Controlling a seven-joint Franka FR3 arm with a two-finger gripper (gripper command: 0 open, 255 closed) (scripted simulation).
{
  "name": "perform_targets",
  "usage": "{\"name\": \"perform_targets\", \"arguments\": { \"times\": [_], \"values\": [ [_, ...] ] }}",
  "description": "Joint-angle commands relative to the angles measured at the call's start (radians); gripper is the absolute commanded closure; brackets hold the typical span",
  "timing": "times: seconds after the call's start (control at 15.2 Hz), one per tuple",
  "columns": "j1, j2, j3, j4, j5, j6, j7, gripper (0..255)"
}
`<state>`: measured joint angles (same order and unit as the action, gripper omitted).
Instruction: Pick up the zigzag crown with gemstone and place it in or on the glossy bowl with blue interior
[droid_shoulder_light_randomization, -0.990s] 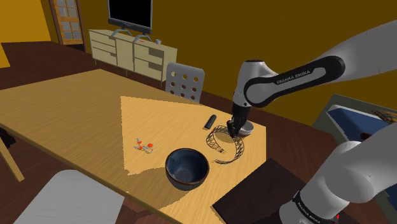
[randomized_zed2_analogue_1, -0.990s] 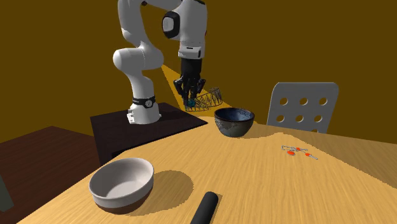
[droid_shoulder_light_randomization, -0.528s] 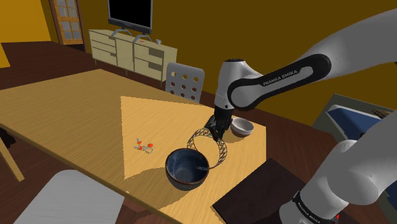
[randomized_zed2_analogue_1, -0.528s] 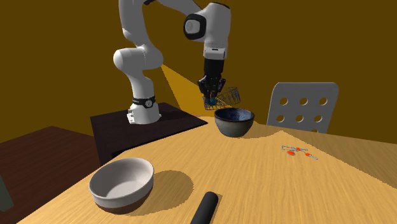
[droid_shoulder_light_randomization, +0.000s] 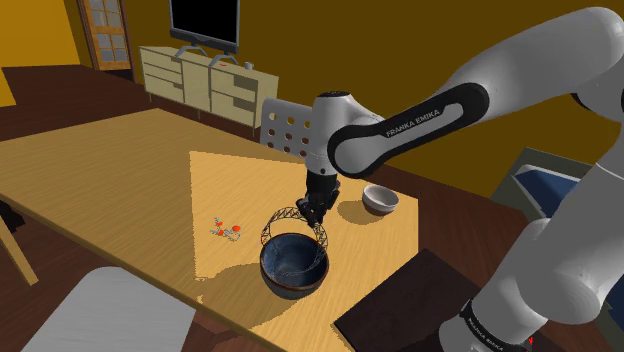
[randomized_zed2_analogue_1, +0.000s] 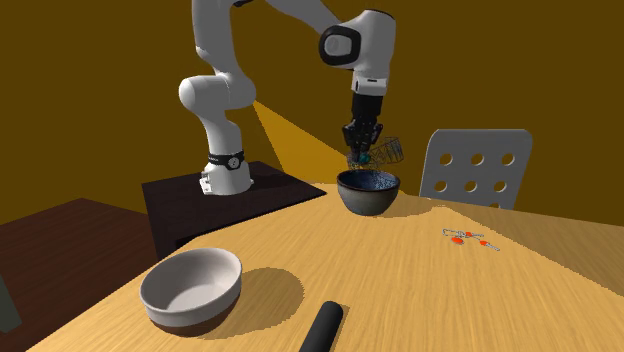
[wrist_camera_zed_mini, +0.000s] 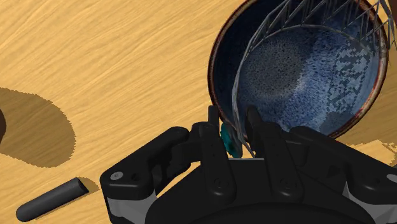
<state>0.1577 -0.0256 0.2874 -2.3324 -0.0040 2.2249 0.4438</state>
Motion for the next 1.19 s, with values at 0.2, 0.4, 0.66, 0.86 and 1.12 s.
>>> {"name": "perform_targets", "arguments": {
  "times": [0.2, 0.4, 0.66, 0.86, 1.12],
  "values": [
    [0.002, 0.048, 0.003, -0.02, -0.017, 0.066, 0.018, 255],
    [0.003, 0.078, 0.002, -0.031, -0.03, 0.106, 0.028, 255],
    [0.004, 0.115, 0.0, -0.041, -0.047, 0.152, 0.04, 255],
    [0.004, 0.115, -0.001, -0.041, -0.047, 0.152, 0.04, 255],
    [0.004, 0.115, -0.001, -0.041, -0.047, 0.152, 0.04, 255]
  ]
}}
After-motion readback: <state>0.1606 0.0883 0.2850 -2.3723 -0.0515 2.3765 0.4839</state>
